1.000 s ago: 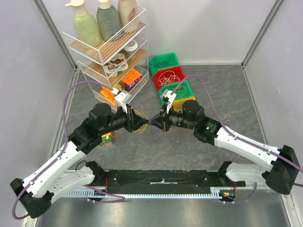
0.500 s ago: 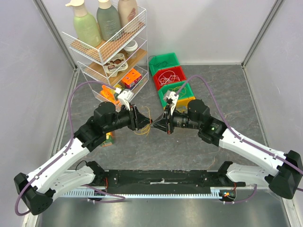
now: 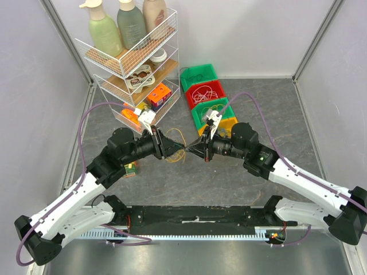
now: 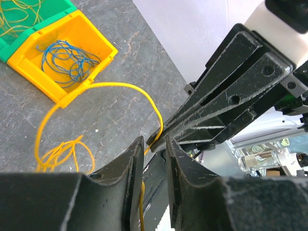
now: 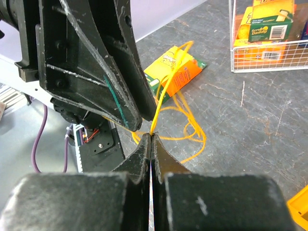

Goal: Untangle the cables

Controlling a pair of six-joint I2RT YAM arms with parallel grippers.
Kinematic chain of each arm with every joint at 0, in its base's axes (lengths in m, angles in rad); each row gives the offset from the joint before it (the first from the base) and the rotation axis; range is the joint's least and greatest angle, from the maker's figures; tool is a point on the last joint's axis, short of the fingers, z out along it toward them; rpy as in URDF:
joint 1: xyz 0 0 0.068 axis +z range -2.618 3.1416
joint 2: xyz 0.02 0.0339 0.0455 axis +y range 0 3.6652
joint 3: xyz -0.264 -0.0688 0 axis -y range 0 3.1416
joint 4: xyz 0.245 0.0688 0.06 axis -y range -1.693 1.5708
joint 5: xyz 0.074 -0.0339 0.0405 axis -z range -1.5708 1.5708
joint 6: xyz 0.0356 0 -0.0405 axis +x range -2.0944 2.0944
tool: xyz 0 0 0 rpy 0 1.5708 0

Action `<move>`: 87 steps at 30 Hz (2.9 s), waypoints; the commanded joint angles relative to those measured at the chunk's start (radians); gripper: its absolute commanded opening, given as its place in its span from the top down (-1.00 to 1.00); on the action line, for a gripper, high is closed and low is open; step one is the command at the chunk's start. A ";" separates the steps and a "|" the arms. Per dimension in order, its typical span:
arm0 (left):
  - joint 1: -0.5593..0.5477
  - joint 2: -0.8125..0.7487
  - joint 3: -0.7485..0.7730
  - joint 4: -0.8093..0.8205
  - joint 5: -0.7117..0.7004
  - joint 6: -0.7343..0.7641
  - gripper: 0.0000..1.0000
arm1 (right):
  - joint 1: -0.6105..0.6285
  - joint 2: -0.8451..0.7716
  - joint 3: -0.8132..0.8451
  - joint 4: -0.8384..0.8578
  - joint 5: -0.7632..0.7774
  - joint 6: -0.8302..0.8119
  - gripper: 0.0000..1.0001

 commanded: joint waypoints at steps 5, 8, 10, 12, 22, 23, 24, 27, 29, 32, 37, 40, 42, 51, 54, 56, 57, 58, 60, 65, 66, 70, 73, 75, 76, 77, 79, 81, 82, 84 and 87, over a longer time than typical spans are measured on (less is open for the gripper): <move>0.005 -0.015 -0.017 0.070 0.049 -0.038 0.28 | -0.003 -0.023 0.015 0.027 0.000 0.003 1.00; 0.005 0.006 -0.011 0.070 0.048 -0.049 0.22 | -0.003 -0.019 0.018 0.038 -0.012 0.008 1.00; 0.005 0.022 -0.012 0.087 0.051 -0.061 0.20 | -0.003 -0.016 0.020 0.041 -0.021 0.008 1.00; 0.003 0.029 -0.014 0.108 0.057 -0.073 0.16 | -0.003 -0.012 0.018 0.047 -0.032 0.012 1.00; 0.016 -0.021 -0.012 0.020 -0.037 -0.007 -0.16 | -0.004 -0.030 0.040 -0.035 0.181 0.009 1.00; 0.016 -0.056 -0.021 0.004 -0.055 0.003 -0.25 | -0.006 -0.033 0.050 -0.042 0.210 0.012 1.00; 0.016 -0.087 -0.027 -0.019 -0.089 0.010 -0.34 | -0.008 -0.038 0.067 -0.045 0.223 0.012 1.00; 0.014 -0.213 -0.075 -0.036 -0.161 0.043 -0.49 | -0.029 -0.027 0.138 -0.077 0.250 0.009 1.00; 0.014 -0.294 -0.090 -0.042 -0.213 0.065 -0.58 | -0.047 -0.001 0.202 -0.103 0.255 -0.003 1.00; 0.014 -0.386 -0.100 -0.059 -0.273 0.097 -0.61 | -0.083 0.045 0.320 -0.152 0.283 -0.028 1.00; 0.016 -0.420 -0.087 -0.096 -0.307 0.128 -0.64 | -0.193 0.138 0.503 -0.223 0.310 -0.071 1.00; 0.016 -0.405 -0.086 -0.103 -0.285 0.126 -0.64 | -0.271 0.198 0.569 -0.227 0.289 -0.081 1.00; 0.016 -0.397 -0.089 -0.102 -0.275 0.125 -0.64 | -0.307 0.237 0.599 -0.224 0.278 -0.092 1.00; 0.014 -0.386 -0.090 -0.103 -0.255 0.123 -0.64 | -0.428 0.390 0.584 -0.141 0.307 -0.091 1.00; 0.016 -0.386 -0.090 -0.111 -0.253 0.131 -0.64 | -0.440 0.404 0.549 -0.128 0.316 -0.123 1.00; 0.016 -0.386 -0.095 -0.111 -0.255 0.132 -0.64 | -0.445 0.405 0.518 -0.134 0.342 -0.135 1.00; 0.014 -0.383 -0.096 -0.111 -0.255 0.134 -0.64 | -0.452 0.399 0.497 -0.131 0.344 -0.135 1.00; 0.016 -0.382 -0.095 -0.111 -0.255 0.134 -0.64 | -0.457 0.386 0.474 -0.131 0.344 -0.134 1.00; 0.014 -0.371 -0.095 -0.108 -0.255 0.137 -0.64 | -0.459 0.358 0.434 -0.129 0.341 -0.132 1.00; 0.016 -0.339 -0.096 -0.086 -0.252 0.149 -0.64 | -0.459 0.272 0.359 -0.147 0.349 -0.123 1.00; 0.014 -0.327 -0.093 -0.083 -0.250 0.152 -0.64 | -0.459 0.257 0.351 -0.155 0.350 -0.120 1.00; 0.014 -0.290 -0.090 -0.060 -0.236 0.155 -0.64 | -0.459 0.229 0.334 -0.189 0.369 -0.114 1.00; 0.016 -0.268 -0.095 -0.050 -0.227 0.149 -0.64 | -0.460 0.266 0.320 -0.192 0.394 -0.104 1.00; 0.014 -0.262 -0.096 -0.050 -0.226 0.145 -0.64 | -0.460 0.306 0.320 -0.187 0.433 -0.089 1.00; 0.016 -0.262 -0.095 -0.051 -0.224 0.142 -0.63 | -0.460 0.332 0.325 -0.183 0.447 -0.081 1.00; 0.016 -0.267 -0.095 -0.054 -0.224 0.140 -0.63 | -0.460 0.358 0.331 -0.177 0.453 -0.072 1.00; 0.017 -0.274 -0.095 -0.066 -0.226 0.137 -0.63 | -0.462 0.419 0.354 -0.177 0.474 -0.052 1.00; 0.014 -0.287 -0.096 -0.086 -0.235 0.134 -0.63 | -0.462 0.488 0.388 -0.186 0.480 -0.032 1.00; 0.016 -0.294 -0.095 -0.096 -0.238 0.134 -0.63 | -0.463 0.525 0.406 -0.189 0.479 -0.016 1.00; 0.016 -0.303 -0.098 -0.109 -0.242 0.131 -0.64 | -0.463 0.598 0.447 -0.206 0.453 0.014 1.00; 0.014 -0.311 -0.103 -0.123 -0.245 0.123 -0.63 | -0.466 0.698 0.515 -0.236 0.438 0.050 1.00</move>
